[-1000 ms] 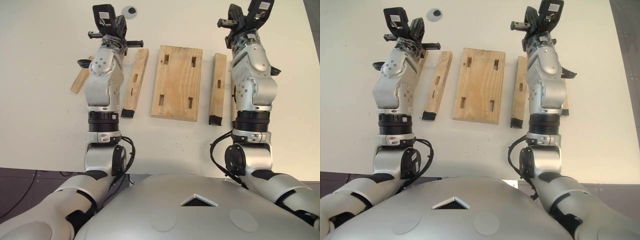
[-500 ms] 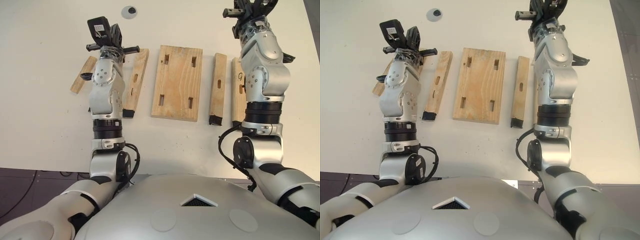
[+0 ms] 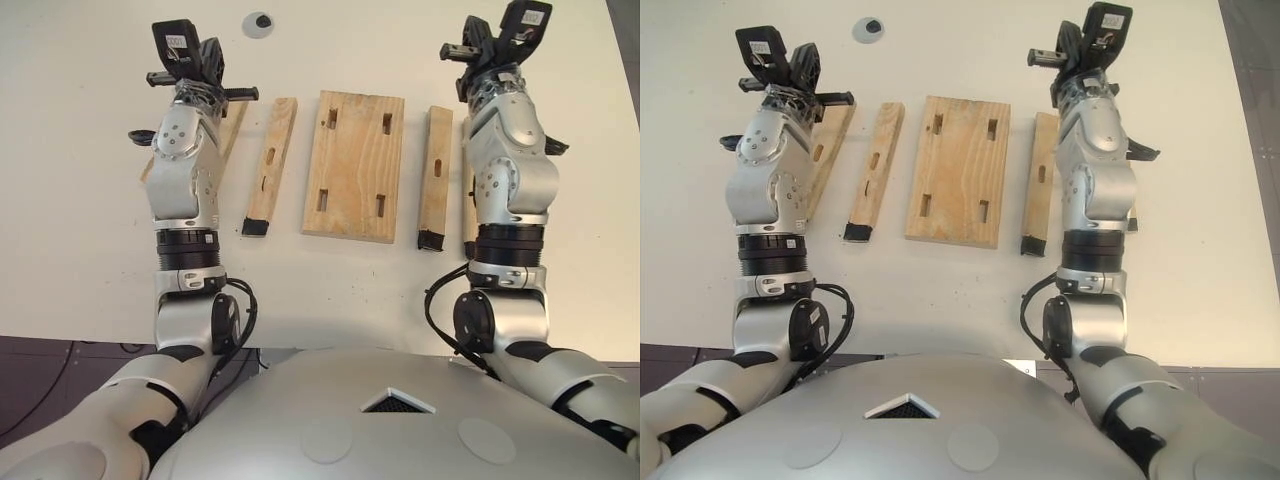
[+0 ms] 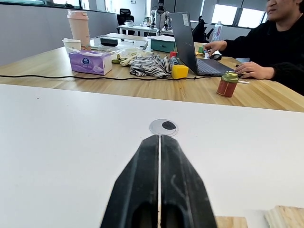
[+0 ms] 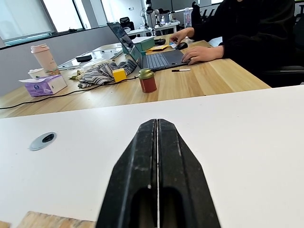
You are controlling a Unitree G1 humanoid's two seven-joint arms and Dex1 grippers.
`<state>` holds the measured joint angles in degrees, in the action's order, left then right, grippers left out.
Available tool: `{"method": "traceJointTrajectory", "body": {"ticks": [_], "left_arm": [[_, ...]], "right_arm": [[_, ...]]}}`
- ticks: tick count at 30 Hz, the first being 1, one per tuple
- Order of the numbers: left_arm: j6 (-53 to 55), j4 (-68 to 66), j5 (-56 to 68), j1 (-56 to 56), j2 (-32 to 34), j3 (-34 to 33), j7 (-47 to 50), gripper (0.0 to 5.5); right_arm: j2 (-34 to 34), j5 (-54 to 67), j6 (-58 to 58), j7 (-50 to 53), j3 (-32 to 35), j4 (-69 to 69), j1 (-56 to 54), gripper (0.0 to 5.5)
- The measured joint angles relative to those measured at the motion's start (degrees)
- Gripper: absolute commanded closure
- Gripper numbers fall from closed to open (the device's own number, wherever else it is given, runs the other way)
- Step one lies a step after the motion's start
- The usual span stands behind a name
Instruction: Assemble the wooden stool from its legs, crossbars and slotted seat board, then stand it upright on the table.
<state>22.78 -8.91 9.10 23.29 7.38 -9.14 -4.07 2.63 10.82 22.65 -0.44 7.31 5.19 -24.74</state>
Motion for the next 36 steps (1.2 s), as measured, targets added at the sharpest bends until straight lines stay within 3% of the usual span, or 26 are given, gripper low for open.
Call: {"method": "traceJointTrajectory", "body": {"ticks": [4, 11, 16, 19, 29, 36], "left_arm": [[1.0, 0.0, 0.0, 0.1, 1.2, -0.2, -0.2, 5.26], [2.7, -1.2, 0.9, 2.1, 5.6, -0.2, -5.5, 4.26], [5.4, -7.1, -0.5, -0.6, 21.6, 1.5, -20.8, 3.59], [8.4, -10.3, 1.2, -4.0, 27.7, 1.6, -30.3, 3.16], [-3.7, -28.2, -3.5, -2.4, 35.5, 8.4, -47.2, 3.16], [-0.8, -21.4, -0.8, -9.4, 37.1, 7.7, -51.5, 4.07]], "right_arm": [[-0.2, 0.0, -0.1, 0.2, -0.7, -0.5, 0.8, 5.50], [-2.2, -0.1, -0.8, 1.4, -0.8, -1.0, 2.5, 5.50], [-2.3, 0.0, -2.2, 2.6, 0.1, -1.4, 3.9, 5.50], [-2.3, -0.1, -2.5, 3.2, 0.3, -1.5, 5.0, 5.50], [-2.0, -0.1, -2.8, 3.0, 0.6, -0.5, 3.6, 5.50], [-1.8, -0.1, -2.6, 2.4, 1.2, -0.4, 3.5, 5.50]]}}
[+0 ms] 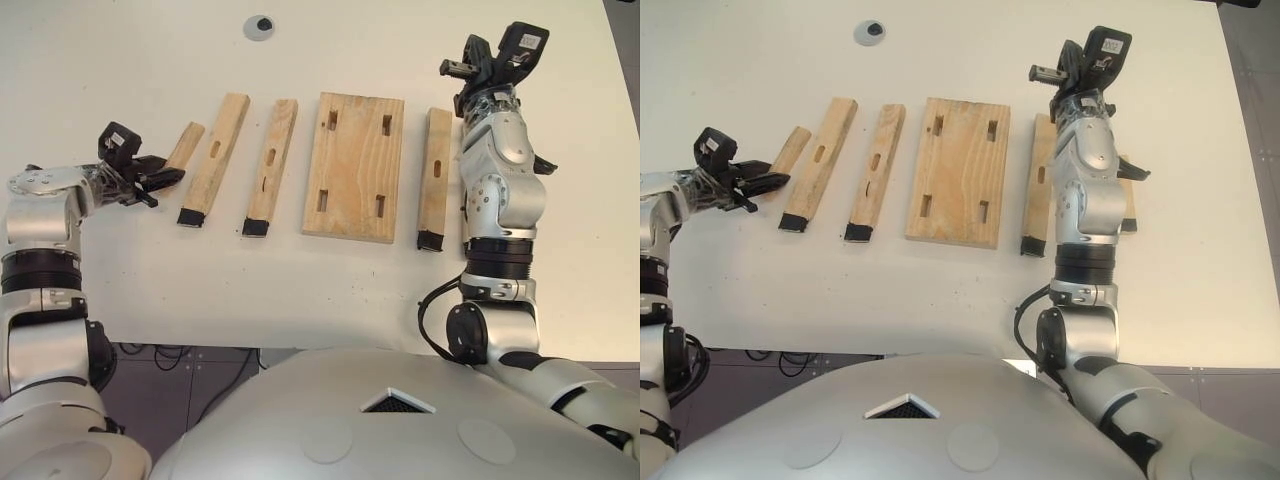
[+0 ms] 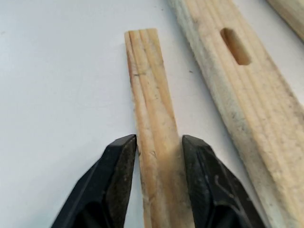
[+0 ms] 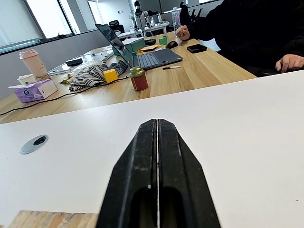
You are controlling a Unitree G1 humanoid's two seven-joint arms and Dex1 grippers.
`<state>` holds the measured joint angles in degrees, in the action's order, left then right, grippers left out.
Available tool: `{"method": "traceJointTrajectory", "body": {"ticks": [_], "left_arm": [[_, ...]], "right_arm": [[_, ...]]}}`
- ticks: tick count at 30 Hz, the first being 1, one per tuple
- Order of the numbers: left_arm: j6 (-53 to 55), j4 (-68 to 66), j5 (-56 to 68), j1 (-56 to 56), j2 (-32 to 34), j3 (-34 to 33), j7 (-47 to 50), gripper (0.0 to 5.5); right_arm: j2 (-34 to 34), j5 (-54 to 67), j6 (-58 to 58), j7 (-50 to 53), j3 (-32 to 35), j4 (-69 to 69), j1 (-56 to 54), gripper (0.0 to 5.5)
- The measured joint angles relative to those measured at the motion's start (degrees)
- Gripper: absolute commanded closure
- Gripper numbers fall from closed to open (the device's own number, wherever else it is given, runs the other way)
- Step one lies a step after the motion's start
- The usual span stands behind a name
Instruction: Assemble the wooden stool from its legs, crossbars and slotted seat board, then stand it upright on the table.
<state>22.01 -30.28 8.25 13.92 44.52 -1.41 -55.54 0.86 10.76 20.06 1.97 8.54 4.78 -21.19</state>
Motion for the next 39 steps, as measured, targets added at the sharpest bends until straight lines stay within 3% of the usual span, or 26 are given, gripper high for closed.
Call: {"method": "traceJointTrajectory", "body": {"ticks": [4, 8, 12, 17, 22, 27, 32, 39], "left_arm": [[0.5, 4.9, 1.4, -4.2, -0.1, -1.5, 2.5, 4.25], [-1.2, 8.0, 1.2, -3.4, -5.7, -3.7, 13.3, 4.25], [-1.1, 21.6, 3.8, 4.7, -15.5, -2.0, 18.6, 4.25], [-0.6, 33.7, 5.9, 6.5, -29.0, 4.8, 24.5, 4.25], [0.3, 37.7, 6.8, 3.9, -31.9, 5.7, 26.9, 4.25], [1.7, 41.1, 8.3, 1.2, -32.1, 8.2, 25.4, 4.25], [2.2, 42.9, 8.4, -1.0, -31.2, 10.2, 24.1, 4.25], [2.2, 43.1, 8.6, -0.8, -30.9, 9.3, 24.4, 4.25]], "right_arm": [[0.1, 0.0, 0.1, -0.1, 0.4, -0.1, 0.0, 5.50], [0.5, 0.0, 0.3, -1.9, 0.3, 0.3, -1.7, 5.50], [1.9, 10.0, 7.2, -10.6, 1.9, 0.4, -8.0, 4.80], [1.7, 30.9, 26.6, -19.5, 5.3, -0.9, -11.0, 3.94], [0.7, 42.0, 38.4, -17.7, 9.3, -0.6, -11.2, 3.08], [-0.5, 48.3, 41.8, -13.0, 13.9, 2.8, -12.9, 3.07], [-0.3, 52.0, 42.2, -9.5, 17.2, 6.6, -14.7, 3.87], [0.1, 52.0, 42.7, -8.9, 16.0, 6.3, -15.1, 5.01]]}}
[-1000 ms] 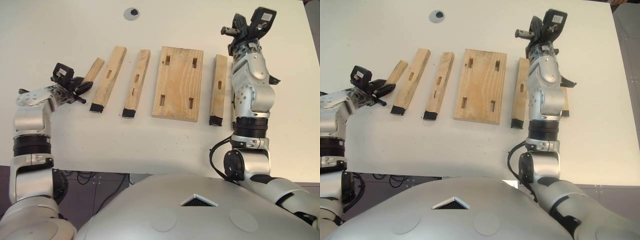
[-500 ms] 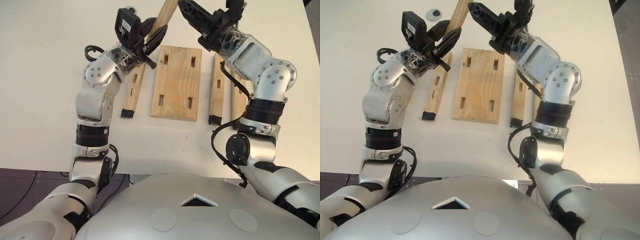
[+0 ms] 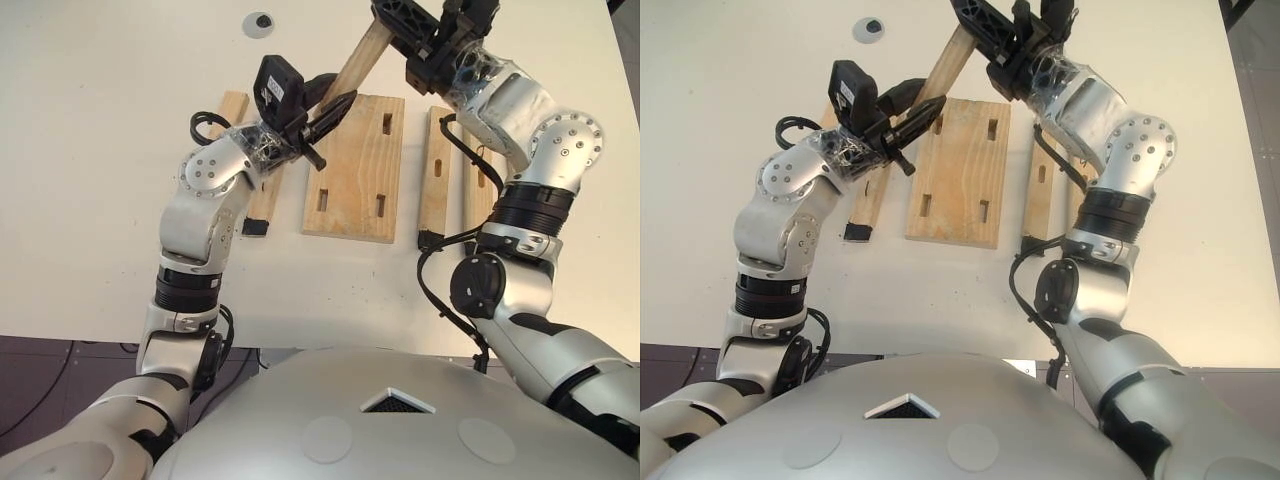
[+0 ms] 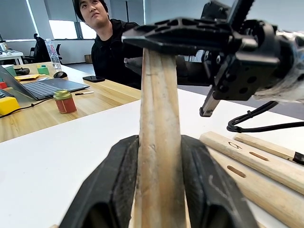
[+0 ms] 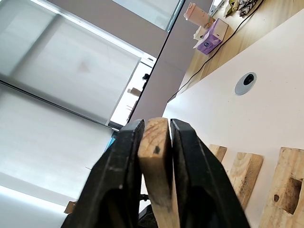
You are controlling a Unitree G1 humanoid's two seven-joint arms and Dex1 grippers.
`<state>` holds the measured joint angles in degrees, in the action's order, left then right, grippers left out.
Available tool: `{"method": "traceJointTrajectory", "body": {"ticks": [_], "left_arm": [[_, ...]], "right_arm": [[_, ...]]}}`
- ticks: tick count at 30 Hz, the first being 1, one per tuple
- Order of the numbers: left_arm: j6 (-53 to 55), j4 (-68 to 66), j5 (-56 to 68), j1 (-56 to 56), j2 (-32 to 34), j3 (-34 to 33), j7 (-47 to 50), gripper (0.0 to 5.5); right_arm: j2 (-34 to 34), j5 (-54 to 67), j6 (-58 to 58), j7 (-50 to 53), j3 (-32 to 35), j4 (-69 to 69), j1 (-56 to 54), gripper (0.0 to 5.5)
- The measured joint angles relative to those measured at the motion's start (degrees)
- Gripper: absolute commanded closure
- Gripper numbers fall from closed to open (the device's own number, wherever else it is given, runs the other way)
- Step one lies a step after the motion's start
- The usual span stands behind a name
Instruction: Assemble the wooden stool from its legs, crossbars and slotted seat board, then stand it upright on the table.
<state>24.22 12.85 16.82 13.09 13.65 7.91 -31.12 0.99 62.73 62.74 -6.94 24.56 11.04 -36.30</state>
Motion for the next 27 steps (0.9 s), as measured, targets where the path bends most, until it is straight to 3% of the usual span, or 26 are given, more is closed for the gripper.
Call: {"method": "traceJointTrajectory", "body": {"ticks": [8, 9, 16, 19, 21, 27], "left_arm": [[0.1, 0.1, 0.0, 0.2, -0.3, -0.4, 0.8, 4.25], [0.2, 0.0, 0.0, 0.4, -0.3, -0.4, 1.0, 3.87], [1.1, -0.8, 0.0, 2.8, -0.2, -0.4, 1.1, 3.06], [2.2, -1.1, -0.2, 2.8, -0.1, -3.1, 4.1, 3.06], [2.9, -3.9, -1.7, 3.2, -0.3, -7.7, 10.2, 3.06], [-0.7, -13.1, -5.4, 3.2, -2.3, -16.5, 23.9, 4.02]], "right_arm": [[0.0, -3.8, -3.9, -0.6, -3.4, -2.0, 0.0, 5.10], [0.0, -4.6, -4.8, -1.1, -4.1, -2.2, 0.0, 5.10], [-0.1, -16.9, -17.8, 1.3, -8.2, -4.7, 1.1, 5.10], [0.4, -26.7, -26.2, 4.8, -10.0, -6.9, 4.8, 5.10], [2.3, -29.7, -30.8, 7.4, -7.3, -10.3, 8.2, 5.10], [9.5, -29.0, -32.7, 8.6, 2.0, -14.3, 9.4, 5.10]]}}
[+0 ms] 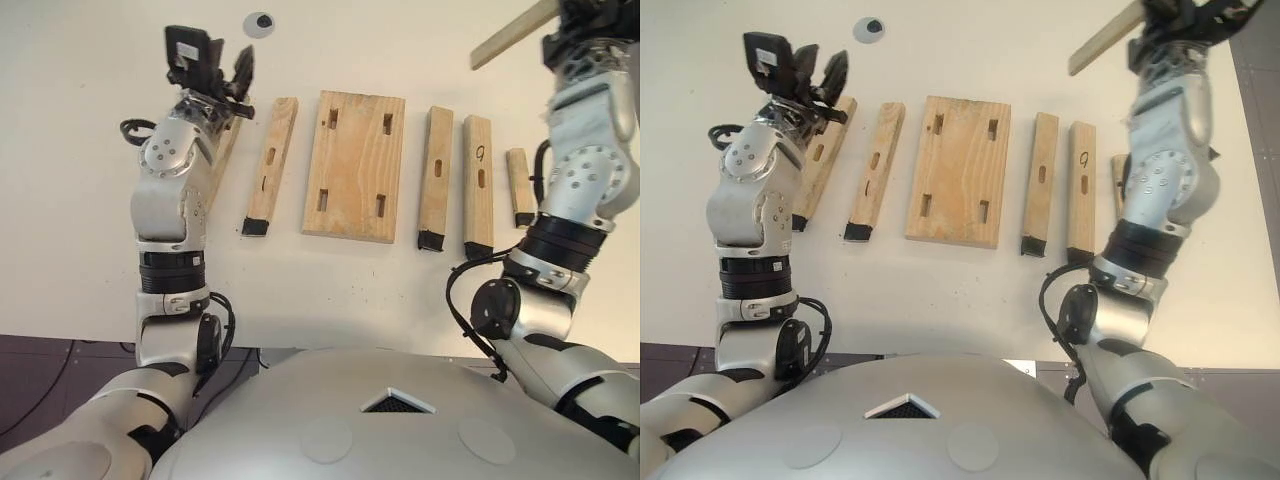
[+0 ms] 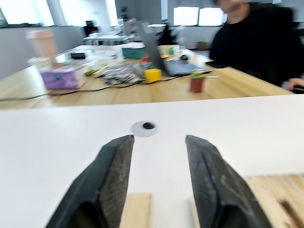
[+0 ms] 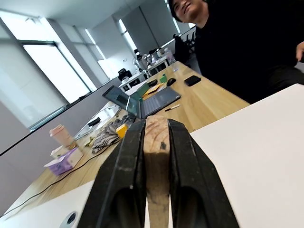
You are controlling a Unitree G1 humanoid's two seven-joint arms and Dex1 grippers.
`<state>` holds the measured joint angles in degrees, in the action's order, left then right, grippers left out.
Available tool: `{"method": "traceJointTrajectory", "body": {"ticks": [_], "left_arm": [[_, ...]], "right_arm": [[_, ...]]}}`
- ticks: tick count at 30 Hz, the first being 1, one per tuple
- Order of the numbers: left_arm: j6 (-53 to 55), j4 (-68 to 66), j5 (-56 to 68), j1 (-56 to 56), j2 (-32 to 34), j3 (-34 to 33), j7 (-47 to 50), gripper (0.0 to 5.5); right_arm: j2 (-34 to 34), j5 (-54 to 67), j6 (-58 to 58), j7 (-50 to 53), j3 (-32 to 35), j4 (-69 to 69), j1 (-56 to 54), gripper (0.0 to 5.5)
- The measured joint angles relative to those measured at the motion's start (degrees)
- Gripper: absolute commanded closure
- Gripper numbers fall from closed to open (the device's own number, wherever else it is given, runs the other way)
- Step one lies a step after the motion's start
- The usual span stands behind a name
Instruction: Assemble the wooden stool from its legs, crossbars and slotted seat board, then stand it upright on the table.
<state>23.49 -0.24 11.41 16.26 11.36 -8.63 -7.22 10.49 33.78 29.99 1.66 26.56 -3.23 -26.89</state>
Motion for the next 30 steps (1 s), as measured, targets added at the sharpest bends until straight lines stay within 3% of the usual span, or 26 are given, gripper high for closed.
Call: {"method": "traceJointTrajectory", "body": {"ticks": [5, 12, 30], "left_arm": [[-2.7, -0.5, 0.4, -2.0, -0.1, -8.0, 5.9, 4.47], [-2.8, 1.5, -0.1, -7.5, -1.8, -10.0, 9.9, 4.47], [-3.8, -0.8, -0.2, -4.4, -1.2, -8.2, 9.1, 4.47]], "right_arm": [[1.4, 8.7, 13.0, 3.7, 1.5, -9.7, 1.6, 5.10], [1.2, 18.2, 27.2, 10.0, 4.3, -19.5, 14.4, 5.10], [-3.7, 22.5, 23.9, 14.2, 3.6, -19.1, 19.3, 5.10]]}}
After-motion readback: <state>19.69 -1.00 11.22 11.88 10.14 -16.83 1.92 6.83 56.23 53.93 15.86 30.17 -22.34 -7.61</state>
